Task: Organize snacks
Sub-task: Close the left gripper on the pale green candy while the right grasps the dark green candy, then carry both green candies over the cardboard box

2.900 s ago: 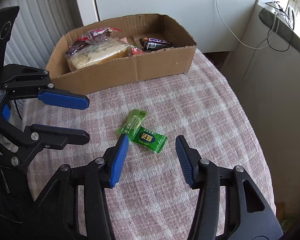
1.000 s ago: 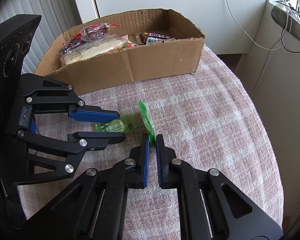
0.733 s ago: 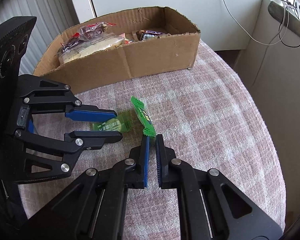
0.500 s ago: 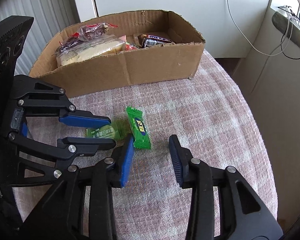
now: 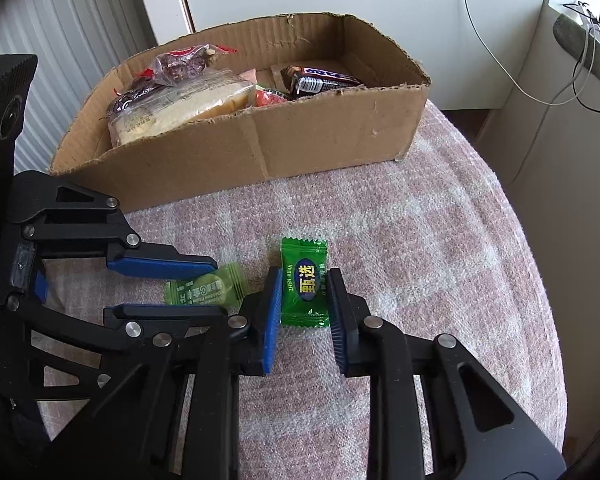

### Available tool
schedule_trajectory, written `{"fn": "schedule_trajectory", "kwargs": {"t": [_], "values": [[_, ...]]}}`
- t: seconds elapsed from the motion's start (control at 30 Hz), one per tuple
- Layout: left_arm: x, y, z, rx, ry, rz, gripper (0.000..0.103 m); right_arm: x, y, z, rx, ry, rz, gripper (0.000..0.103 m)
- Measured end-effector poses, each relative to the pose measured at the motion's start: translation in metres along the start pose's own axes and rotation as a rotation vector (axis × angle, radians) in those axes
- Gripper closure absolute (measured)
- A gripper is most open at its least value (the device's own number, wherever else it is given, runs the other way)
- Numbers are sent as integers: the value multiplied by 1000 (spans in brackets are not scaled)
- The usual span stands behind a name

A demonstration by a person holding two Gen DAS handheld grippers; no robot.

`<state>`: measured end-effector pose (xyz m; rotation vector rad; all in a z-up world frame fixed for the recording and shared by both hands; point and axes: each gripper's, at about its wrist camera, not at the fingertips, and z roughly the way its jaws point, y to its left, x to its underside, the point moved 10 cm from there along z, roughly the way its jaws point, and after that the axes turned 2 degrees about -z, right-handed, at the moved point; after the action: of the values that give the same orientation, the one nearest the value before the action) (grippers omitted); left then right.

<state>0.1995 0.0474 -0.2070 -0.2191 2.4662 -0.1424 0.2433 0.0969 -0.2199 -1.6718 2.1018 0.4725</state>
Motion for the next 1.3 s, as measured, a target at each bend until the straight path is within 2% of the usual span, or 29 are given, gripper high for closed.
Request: {"fn": "schedule_trajectory", "kwargs": {"t": [0.33, 0.53, 0.7, 0.93, 1.3], "values": [[-6, -3, -30, 47, -56, -4, 84, 10, -7, -45, 37, -56, 59, 81], [-15, 10, -58, 52, -114, -5, 84, -2, -5, -76, 72, -108, 89, 81], [-27, 26, -84, 33, -167, -14, 84, -26, 4, -92, 97, -149, 90, 81], [-39, 57, -110, -2, -225, -22, 84, -65, 15, -91, 118, -192, 100, 81], [-46, 97, -121, -47, -267, -41, 84, -112, 21, -72, 120, -209, 121, 81]]}}
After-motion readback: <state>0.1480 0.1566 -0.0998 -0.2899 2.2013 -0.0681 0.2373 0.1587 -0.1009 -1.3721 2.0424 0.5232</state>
